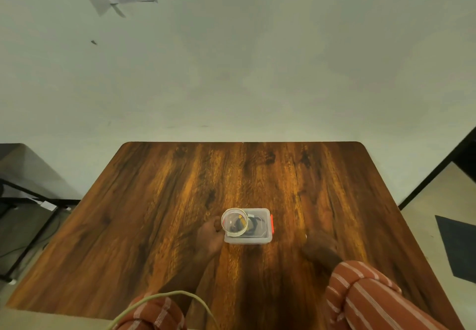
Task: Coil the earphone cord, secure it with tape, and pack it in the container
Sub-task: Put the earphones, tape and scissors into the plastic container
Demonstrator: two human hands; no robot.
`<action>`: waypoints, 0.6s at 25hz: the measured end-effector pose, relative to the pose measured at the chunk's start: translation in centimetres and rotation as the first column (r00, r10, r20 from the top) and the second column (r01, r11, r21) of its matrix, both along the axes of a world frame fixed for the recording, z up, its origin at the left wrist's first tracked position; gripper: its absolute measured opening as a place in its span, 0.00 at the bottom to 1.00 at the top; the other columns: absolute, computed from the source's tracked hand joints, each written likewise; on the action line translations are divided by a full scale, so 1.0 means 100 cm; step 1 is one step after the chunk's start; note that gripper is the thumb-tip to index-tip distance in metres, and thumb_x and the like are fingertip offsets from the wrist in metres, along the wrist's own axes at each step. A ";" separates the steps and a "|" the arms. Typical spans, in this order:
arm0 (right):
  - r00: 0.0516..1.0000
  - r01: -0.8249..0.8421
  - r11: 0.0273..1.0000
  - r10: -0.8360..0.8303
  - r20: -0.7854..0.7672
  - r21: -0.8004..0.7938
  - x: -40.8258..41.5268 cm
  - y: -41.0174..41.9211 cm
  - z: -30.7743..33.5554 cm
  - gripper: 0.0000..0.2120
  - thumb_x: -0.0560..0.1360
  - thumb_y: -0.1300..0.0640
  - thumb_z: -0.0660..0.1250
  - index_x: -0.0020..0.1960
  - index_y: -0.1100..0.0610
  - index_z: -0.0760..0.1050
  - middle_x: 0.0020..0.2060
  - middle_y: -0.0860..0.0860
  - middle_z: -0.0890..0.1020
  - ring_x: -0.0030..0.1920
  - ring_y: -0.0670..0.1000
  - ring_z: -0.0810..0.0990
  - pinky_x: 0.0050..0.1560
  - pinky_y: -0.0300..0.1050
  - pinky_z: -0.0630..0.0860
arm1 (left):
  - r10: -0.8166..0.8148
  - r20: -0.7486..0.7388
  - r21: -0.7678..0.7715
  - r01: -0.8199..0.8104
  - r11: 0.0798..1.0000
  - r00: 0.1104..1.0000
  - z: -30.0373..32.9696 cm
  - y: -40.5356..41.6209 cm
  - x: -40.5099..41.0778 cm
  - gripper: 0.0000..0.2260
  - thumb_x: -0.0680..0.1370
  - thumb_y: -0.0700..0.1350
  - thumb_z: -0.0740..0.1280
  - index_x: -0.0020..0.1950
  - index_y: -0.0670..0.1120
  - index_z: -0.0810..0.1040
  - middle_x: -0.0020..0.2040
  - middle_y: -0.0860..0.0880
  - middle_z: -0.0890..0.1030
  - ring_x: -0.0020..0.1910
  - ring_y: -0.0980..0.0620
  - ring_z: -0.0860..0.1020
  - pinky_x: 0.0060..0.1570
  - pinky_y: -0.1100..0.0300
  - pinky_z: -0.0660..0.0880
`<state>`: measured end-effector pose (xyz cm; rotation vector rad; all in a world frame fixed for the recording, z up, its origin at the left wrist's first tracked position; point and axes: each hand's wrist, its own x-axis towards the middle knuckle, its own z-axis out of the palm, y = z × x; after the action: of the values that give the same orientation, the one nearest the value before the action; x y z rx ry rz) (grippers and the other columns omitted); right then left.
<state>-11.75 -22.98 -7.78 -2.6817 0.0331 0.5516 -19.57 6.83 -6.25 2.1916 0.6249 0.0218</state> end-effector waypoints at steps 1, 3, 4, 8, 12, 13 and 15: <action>0.999 -0.003 1.000 0.003 -0.044 0.009 0.001 0.000 0.003 0.15 0.75 0.48 0.68 0.57 0.55 0.78 0.49 0.52 0.82 0.49 0.51 0.81 0.52 0.47 0.80 | 0.012 0.005 -0.004 -0.012 1.000 1.000 -0.001 0.002 0.001 0.08 0.78 0.48 0.67 0.55 0.49 0.81 0.53 0.51 0.83 0.49 0.53 0.81 0.51 0.58 0.78; 0.997 0.024 0.999 -0.021 -0.069 0.030 0.003 0.004 0.009 0.15 0.75 0.46 0.68 0.55 0.56 0.79 0.48 0.52 0.82 0.47 0.51 0.82 0.52 0.49 0.81 | 0.032 0.003 -0.024 -0.032 0.999 0.999 -0.002 0.002 0.002 0.09 0.78 0.47 0.68 0.56 0.47 0.81 0.54 0.50 0.84 0.50 0.51 0.81 0.51 0.56 0.79; 0.998 0.041 0.997 -0.038 -0.044 0.066 0.008 0.007 0.010 0.15 0.75 0.45 0.68 0.55 0.54 0.78 0.48 0.50 0.82 0.45 0.48 0.81 0.53 0.49 0.81 | 0.044 -0.004 -0.030 -0.044 0.999 0.999 -0.001 0.003 0.003 0.09 0.78 0.47 0.68 0.56 0.47 0.81 0.54 0.50 0.84 0.50 0.51 0.82 0.51 0.57 0.79; 1.000 -0.004 0.952 0.001 0.008 0.305 0.025 0.051 0.036 0.10 0.75 0.51 0.71 0.51 0.56 0.82 0.45 0.50 0.83 0.39 0.45 0.79 0.43 0.42 0.79 | 0.046 -0.009 -0.054 -0.047 0.997 0.999 -0.001 0.002 0.009 0.07 0.78 0.45 0.68 0.54 0.46 0.81 0.53 0.49 0.84 0.47 0.52 0.81 0.48 0.59 0.79; 0.982 -0.105 0.908 0.158 -0.100 0.405 0.039 0.094 0.031 0.05 0.73 0.63 0.71 0.45 0.63 0.85 0.43 0.55 0.86 0.37 0.45 0.81 0.38 0.39 0.79 | 0.056 -0.042 -0.068 -0.059 0.996 0.998 -0.002 0.004 0.017 0.08 0.77 0.43 0.68 0.55 0.47 0.81 0.53 0.49 0.84 0.49 0.52 0.81 0.48 0.58 0.78; 0.978 -0.121 0.917 0.175 -0.110 0.380 0.041 0.099 0.026 0.05 0.72 0.63 0.71 0.46 0.62 0.85 0.43 0.54 0.86 0.39 0.46 0.82 0.38 0.40 0.80 | 0.056 -0.051 -0.070 -0.059 0.996 0.997 -0.003 0.004 0.018 0.08 0.77 0.43 0.68 0.55 0.47 0.81 0.53 0.49 0.84 0.49 0.52 0.81 0.47 0.60 0.77; 0.979 -0.144 0.939 0.181 -0.091 0.311 0.040 0.104 0.017 0.04 0.71 0.60 0.73 0.44 0.60 0.85 0.41 0.52 0.86 0.40 0.47 0.83 0.42 0.45 0.82 | 0.053 -0.066 -0.081 -0.058 0.995 0.996 -0.004 0.005 0.019 0.09 0.78 0.43 0.67 0.56 0.46 0.81 0.53 0.48 0.84 0.49 0.52 0.81 0.44 0.62 0.75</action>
<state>-7.77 -12.57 -6.13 -2.3625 -0.2254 0.7053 -17.71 7.34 -6.68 2.1013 0.7101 -0.0438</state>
